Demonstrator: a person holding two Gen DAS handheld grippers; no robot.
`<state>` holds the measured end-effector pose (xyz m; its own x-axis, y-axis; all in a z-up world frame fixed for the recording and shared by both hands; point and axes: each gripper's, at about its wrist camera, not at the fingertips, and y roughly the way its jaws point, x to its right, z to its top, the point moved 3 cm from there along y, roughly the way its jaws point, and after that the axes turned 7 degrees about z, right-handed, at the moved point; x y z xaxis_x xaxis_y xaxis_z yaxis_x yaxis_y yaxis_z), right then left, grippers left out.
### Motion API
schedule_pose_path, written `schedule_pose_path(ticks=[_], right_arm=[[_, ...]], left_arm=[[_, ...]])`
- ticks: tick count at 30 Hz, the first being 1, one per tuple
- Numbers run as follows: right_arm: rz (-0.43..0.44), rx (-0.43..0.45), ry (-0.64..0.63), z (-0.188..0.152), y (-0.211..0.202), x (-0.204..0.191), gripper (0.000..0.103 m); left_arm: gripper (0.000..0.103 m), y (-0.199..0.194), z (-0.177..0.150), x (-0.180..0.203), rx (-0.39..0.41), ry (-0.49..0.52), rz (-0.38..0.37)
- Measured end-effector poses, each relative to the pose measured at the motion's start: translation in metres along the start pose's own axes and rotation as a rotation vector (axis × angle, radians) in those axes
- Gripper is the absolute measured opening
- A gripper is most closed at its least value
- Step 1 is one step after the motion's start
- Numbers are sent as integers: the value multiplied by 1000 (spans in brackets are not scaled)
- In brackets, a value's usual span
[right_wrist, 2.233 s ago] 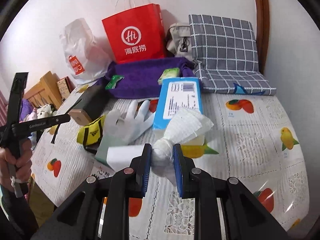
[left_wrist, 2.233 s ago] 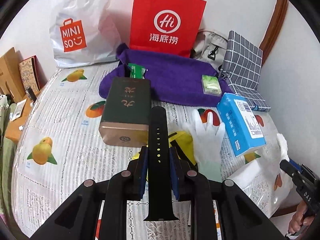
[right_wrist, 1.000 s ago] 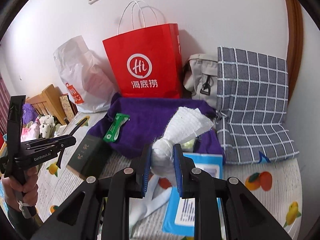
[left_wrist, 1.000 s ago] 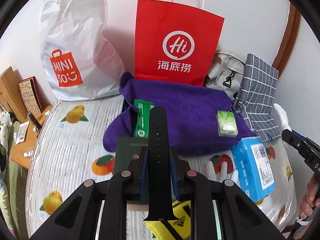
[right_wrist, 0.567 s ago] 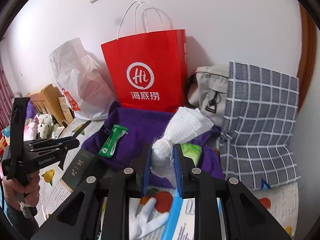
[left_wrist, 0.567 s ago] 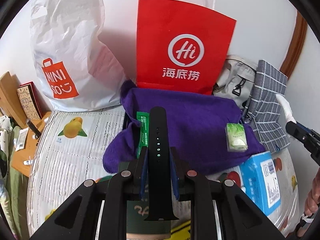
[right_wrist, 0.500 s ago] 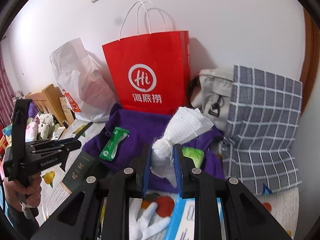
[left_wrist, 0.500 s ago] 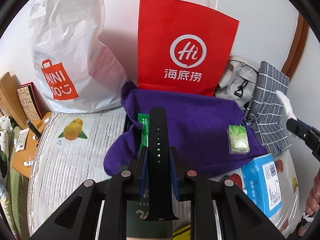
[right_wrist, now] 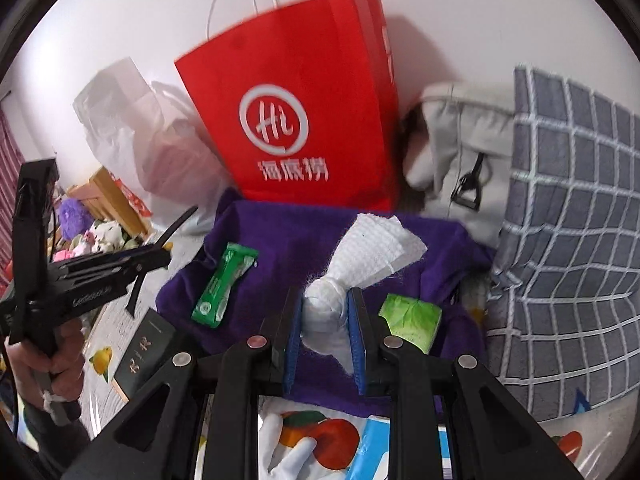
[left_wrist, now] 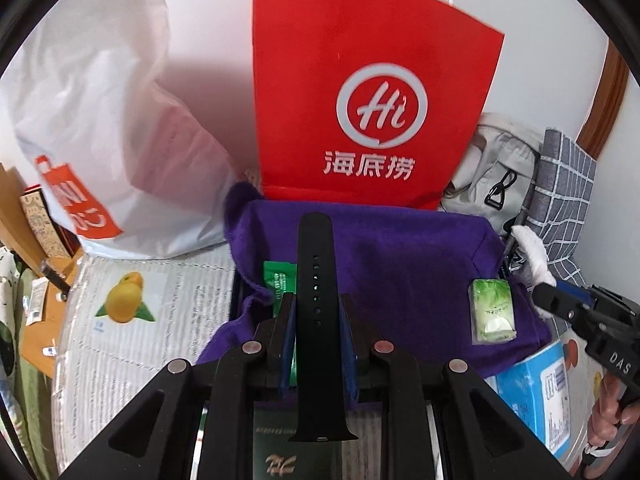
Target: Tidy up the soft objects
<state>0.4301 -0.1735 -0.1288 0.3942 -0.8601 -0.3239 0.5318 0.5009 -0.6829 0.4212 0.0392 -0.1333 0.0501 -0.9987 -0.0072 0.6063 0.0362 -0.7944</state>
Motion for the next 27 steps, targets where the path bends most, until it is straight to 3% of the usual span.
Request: schedule_pose_path(ticks=[5, 11, 27], right_arm=[[-29, -87, -30, -11, 31, 5, 22], [-33, -189, -15, -25, 68, 12, 23], [-50, -265, -15, -36, 99, 15, 23]], left_arm=[[20, 29, -9, 2, -72, -16, -17], [20, 42, -11, 0, -104, -16, -32], [20, 77, -16, -10, -168, -65, -54]])
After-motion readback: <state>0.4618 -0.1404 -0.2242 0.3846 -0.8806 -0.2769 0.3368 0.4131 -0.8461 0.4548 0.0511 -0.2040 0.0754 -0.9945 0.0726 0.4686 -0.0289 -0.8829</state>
